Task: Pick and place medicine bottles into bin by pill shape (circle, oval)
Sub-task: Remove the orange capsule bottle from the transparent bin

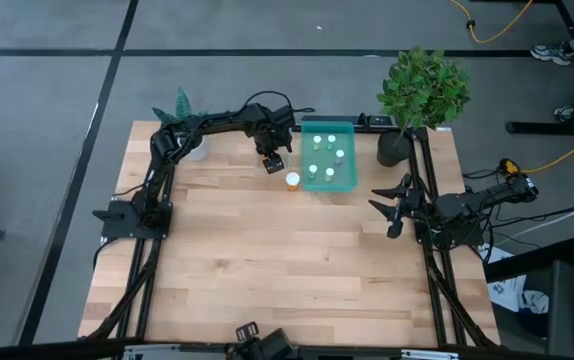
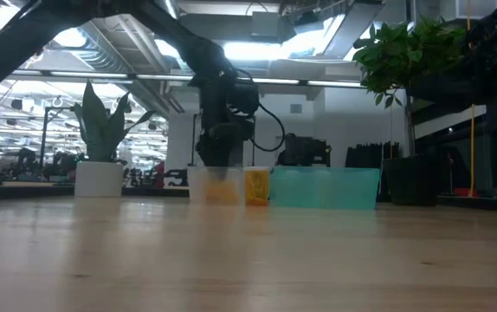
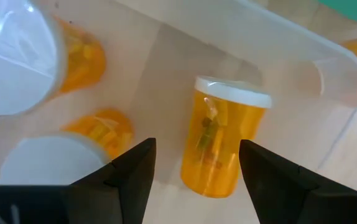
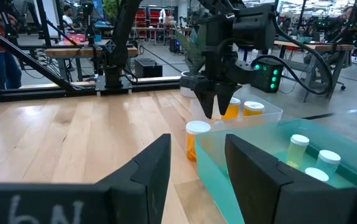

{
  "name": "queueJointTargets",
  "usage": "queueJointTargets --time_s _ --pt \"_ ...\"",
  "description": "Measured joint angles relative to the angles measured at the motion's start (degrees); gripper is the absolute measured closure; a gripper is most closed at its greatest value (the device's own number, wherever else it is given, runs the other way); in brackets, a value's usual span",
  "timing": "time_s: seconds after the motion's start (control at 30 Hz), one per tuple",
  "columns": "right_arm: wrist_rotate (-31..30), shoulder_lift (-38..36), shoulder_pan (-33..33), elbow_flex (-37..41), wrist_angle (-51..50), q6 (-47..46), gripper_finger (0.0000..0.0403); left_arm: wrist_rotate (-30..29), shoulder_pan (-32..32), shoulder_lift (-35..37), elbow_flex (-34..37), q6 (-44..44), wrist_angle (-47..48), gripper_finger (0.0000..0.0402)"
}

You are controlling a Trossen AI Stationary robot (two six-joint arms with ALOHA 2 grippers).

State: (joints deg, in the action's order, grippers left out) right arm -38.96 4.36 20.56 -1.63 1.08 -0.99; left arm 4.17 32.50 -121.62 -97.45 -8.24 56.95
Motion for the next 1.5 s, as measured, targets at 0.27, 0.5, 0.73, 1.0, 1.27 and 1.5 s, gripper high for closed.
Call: queueJointTargets --time_s 0.27,0.5,0.73,1.0,1.27,1.5 --pt "-0.02 0.00 0.00 0.00 0.00 1.13 0.0249 3.46 1.04 0.00 0.00 -3.70 -0.37 0.0180" --pt "-0.02 0.02 0.00 0.00 -0.01 1.31 0.0249 5.75 0.67 -1.14 0.09 -6.68 0.04 0.0180" --pt "-0.04 0.02 0.00 0.00 -0.02 1.29 0.0249 5.00 1.09 -1.14 0.33 -8.27 -0.62 0.0180" --pt "-0.08 0.00 -0.02 0.00 -0.03 1.04 0.0249 4.00 2.26 -3.94 0.33 -10.40 -1.46 0.0180" --pt "-0.04 0.02 0.00 0.00 -0.09 -0.44 0.0249 3.30 2.81 -4.61 0.15 -10.35 -5.20 0.0180" --pt "0.00 0.02 0.00 0.00 -0.06 -1.77 0.0249 3.72 2.83 -4.59 0.17 -10.35 -5.71 0.0212"
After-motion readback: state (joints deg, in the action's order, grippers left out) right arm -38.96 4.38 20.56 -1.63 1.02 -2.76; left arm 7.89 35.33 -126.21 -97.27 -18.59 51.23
